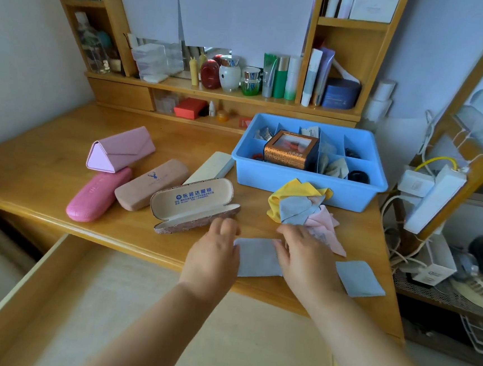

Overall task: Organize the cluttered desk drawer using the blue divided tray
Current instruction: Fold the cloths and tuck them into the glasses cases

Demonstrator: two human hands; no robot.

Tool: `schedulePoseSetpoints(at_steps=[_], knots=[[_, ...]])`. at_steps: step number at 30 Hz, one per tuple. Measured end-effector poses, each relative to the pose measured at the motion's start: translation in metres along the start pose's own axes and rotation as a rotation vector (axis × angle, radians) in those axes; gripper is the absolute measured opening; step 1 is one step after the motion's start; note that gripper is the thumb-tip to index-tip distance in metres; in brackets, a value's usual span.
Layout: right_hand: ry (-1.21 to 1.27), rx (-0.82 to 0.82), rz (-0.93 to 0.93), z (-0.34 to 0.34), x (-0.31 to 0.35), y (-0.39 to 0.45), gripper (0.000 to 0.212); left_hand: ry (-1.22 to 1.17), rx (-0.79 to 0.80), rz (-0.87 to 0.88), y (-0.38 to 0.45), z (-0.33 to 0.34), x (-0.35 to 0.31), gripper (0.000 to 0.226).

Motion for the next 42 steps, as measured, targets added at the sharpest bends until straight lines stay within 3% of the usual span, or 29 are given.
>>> schedulePoseSetpoints(at_steps=[2, 3, 5, 7, 10, 15, 17, 20, 24, 28, 30, 32, 34, 37, 42], knots=[[0.048, -0.132, -0.035, -0.017, 0.004, -0.012, 0.006, -0.069, -0.012, 0.222, -0.019, 0.001, -0.03, 0.024], [0.065, -0.17, -0.02, -0.023, 0.002, -0.017, 0.008, -0.074, 0.058, 0.29, -0.029, 0.012, -0.041, 0.032], [0.079, -0.208, 0.058, -0.032, -0.013, -0.024, 0.01, 0.053, 0.26, 0.314, -0.045, 0.043, -0.052, 0.059], [0.072, -0.186, 0.143, -0.036, -0.031, -0.026, 0.009, 0.296, 0.325, 0.326, -0.051, 0.061, -0.045, 0.076], [0.092, -0.071, 0.23, -0.027, -0.056, -0.02, 0.009, 0.434, 0.256, 0.419, -0.045, 0.05, -0.037, 0.065], [-0.017, 0.009, 0.069, -0.018, -0.048, 0.01, 0.018, 0.472, 0.368, 0.446, -0.02, 0.055, -0.001, 0.058], [-0.07, 0.045, 0.073, -0.01, -0.049, 0.021, 0.023, 0.457, 0.372, 0.454, -0.017, 0.055, 0.002, 0.058], [-0.057, 0.037, 0.109, -0.007, -0.054, 0.033, 0.013, 0.452, 0.376, 0.418, -0.015, 0.056, 0.005, 0.063], [0.117, -0.126, 0.196, -0.034, -0.067, 0.047, 0.015, 0.263, 0.384, 0.289, -0.006, 0.051, 0.006, 0.07], [0.524, -0.224, 0.346, -0.064, -0.074, 0.063, 0.022, 0.04, 0.266, 0.155, 0.005, 0.028, -0.002, 0.053], [0.589, -0.232, 0.283, -0.085, -0.06, 0.069, 0.026, -0.248, 0.084, 0.101, 0.009, -0.008, -0.014, 0.035], [0.492, -0.137, 0.096, -0.105, -0.034, 0.072, 0.027, -0.534, -0.064, 0.084, 0.01, -0.046, -0.029, 0.022], [0.401, 0.032, -0.039, -0.106, -0.009, 0.067, 0.025, -0.734, 0.024, 0.096, 0.012, -0.06, -0.055, 0.03], [0.39, 0.18, -0.071, -0.099, 0.01, 0.051, 0.018, -0.742, 0.207, 0.102, 0.011, -0.058, -0.087, 0.043], [0.401, 0.226, -0.032, -0.104, 0.012, 0.03, 0.015, -0.613, 0.331, 0.044, -0.006, -0.041, -0.084, 0.015]])
Point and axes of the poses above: each hand's wrist, its own y-axis towards the middle knuckle, its own z-axis out of the palm, x = y × z, the point moved 10 cm from there along y, towards the middle knuckle, and after that the axes turned 10 degrees about -z, right-handed, at the moved point
